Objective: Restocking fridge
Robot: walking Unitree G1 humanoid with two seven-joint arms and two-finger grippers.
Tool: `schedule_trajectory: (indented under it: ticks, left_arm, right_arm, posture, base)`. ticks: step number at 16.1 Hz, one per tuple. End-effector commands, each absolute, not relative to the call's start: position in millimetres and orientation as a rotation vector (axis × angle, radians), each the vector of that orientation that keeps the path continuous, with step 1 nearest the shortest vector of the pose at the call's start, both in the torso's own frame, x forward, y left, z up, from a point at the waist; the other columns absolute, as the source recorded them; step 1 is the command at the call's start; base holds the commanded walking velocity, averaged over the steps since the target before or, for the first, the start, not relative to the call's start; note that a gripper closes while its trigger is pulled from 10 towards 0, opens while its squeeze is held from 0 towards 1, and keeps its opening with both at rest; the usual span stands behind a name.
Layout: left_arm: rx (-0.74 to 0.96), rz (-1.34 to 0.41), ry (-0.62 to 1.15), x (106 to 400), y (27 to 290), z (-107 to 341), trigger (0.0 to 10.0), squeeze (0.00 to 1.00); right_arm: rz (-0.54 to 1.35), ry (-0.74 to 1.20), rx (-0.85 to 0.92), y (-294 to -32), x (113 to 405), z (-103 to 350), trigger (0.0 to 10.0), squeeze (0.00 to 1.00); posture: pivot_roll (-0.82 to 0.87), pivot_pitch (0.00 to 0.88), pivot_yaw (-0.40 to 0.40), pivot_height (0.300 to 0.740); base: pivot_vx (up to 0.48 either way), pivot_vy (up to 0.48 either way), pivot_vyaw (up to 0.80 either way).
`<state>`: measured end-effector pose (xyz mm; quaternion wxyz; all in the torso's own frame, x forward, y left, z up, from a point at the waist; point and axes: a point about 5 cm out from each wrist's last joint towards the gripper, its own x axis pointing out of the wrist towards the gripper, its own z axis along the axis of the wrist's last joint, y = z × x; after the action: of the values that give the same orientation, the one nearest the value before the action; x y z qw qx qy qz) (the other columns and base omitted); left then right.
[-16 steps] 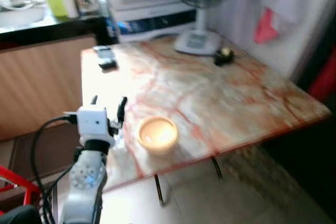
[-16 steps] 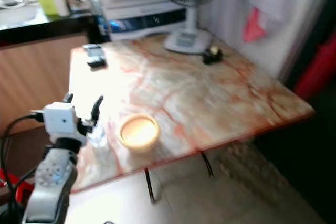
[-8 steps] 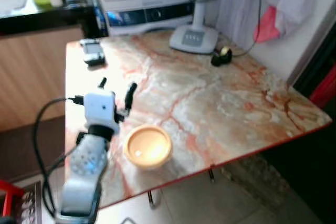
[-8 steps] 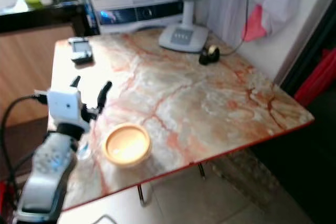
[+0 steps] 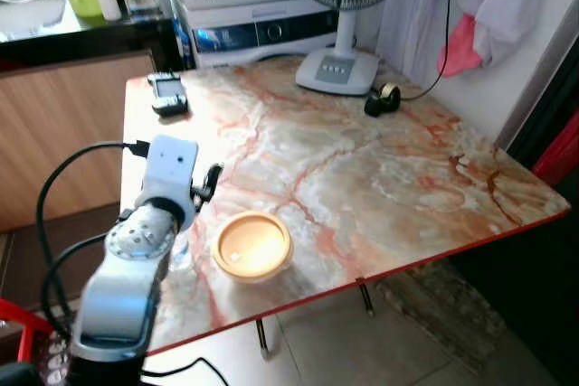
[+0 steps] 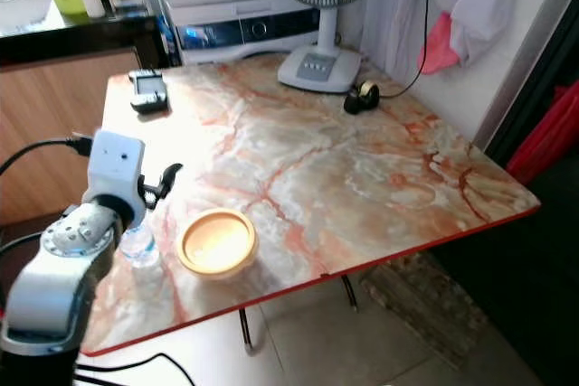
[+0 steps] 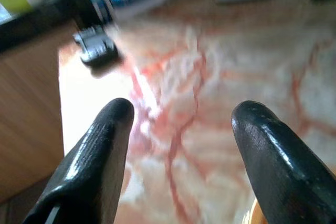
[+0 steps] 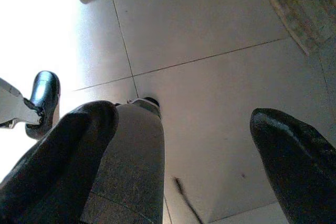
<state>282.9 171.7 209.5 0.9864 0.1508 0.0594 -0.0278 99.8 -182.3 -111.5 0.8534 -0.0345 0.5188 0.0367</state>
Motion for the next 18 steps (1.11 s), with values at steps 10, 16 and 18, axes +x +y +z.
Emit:
schedule_trajectory:
  ticks: [10,16,18]
  left_arm:
    - [0.432,-0.235,0.336,263,165,232,10.0,0.00]
    - [0.494,-0.145,0.449,257,187,221,10.0,0.00]
    - [0.499,-0.098,0.457,257,196,221,10.0,0.00]
  right_arm:
    - [0.108,1.175,-0.074,-179,81,-117,10.0,0.00]
    - [0.111,1.172,-0.074,-178,82,-117,10.0,0.00]
    - [0.110,1.170,-0.077,-180,82,-117,10.0,0.00]
  posture:
    - [0.22,0.000,-0.007,0.740]
    - [0.22,0.000,-0.012,0.740]
    - [0.23,0.000,-0.021,0.740]
  base:
    - [0.000,0.000,0.00]
    - [0.000,0.000,0.00]
    - [0.000,0.000,0.00]
